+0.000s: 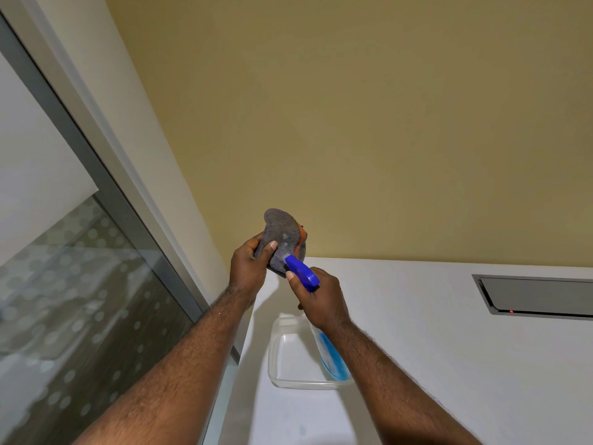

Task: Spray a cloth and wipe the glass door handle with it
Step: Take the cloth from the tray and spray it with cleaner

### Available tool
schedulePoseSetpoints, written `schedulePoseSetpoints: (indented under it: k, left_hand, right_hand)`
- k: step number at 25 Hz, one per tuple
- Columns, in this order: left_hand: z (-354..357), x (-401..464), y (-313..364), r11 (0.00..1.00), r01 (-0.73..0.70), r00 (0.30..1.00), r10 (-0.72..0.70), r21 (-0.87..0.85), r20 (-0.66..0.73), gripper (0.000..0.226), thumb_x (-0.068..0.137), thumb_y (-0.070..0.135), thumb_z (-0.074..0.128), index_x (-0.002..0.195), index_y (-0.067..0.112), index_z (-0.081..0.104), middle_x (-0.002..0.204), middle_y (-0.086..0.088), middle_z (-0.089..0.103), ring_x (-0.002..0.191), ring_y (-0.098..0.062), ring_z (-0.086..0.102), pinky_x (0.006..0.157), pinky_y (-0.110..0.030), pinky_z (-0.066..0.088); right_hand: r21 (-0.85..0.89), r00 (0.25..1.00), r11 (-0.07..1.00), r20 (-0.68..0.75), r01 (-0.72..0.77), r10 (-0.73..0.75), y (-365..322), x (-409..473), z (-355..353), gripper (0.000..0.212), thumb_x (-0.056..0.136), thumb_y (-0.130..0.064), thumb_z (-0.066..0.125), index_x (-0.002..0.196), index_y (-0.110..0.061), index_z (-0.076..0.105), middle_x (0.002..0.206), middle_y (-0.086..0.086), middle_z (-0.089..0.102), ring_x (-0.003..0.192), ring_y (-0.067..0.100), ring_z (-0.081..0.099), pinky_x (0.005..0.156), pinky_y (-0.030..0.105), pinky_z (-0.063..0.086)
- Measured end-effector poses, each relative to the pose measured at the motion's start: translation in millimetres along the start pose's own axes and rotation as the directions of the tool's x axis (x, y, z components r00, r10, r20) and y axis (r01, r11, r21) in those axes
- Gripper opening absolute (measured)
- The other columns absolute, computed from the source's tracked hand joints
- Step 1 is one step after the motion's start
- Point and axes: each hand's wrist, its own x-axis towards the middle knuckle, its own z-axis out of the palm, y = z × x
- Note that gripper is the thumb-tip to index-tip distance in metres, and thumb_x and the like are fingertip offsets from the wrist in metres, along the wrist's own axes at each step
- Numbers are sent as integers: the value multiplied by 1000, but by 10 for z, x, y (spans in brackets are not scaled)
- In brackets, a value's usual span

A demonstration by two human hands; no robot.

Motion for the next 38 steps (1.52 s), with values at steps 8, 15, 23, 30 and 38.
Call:
schedulePoseSetpoints:
  k: [8,15,23,30,38]
  left_hand:
    - [23,39,-107,1000,21,1000,-21,-14,22,25,97,19,58,120,13,67,107,-2,74,100,-18,71,89,-40,57]
    - [67,37,-177,1000,17,999,-16,-18,46,27,98,18,56,122,10,66,109,-4,74,100,-19,71,88,-35,57]
    - [-9,36,-212,999,9,1000,-9,53,2,28,97,22,56,122,13,66,105,2,74,98,-14,71,80,-29,58]
    - [-146,-89,-403,974,16,998,-2,225,-64,22,97,23,57,113,17,70,95,7,73,89,-9,69,78,-27,56]
    - [-162,-263,-629,956,73,995,-51,283,-86,24,96,24,57,115,15,70,95,4,72,87,-9,67,75,-24,54]
  right_hand:
    - [25,999,999,-42,-28,29,69,56,-20,44,85,-51,62,71,-10,55,66,16,56,60,37,59,57,50,53]
    - [-15,1000,1000,-6,-6,6,42,97,-1,44,84,-57,59,69,-15,55,64,11,58,58,32,62,57,48,54]
    - [141,995,990,-99,14,0,240,48,-70,35,80,-50,65,73,-18,56,65,6,52,62,35,55,56,52,52]
    - [175,990,980,-88,-90,106,579,-156,-59,26,86,-31,71,72,-16,55,66,11,56,63,32,58,61,43,51]
    - [114,996,991,-31,-74,78,827,-325,-129,19,89,-34,67,77,-34,52,64,-18,53,60,2,48,59,8,39]
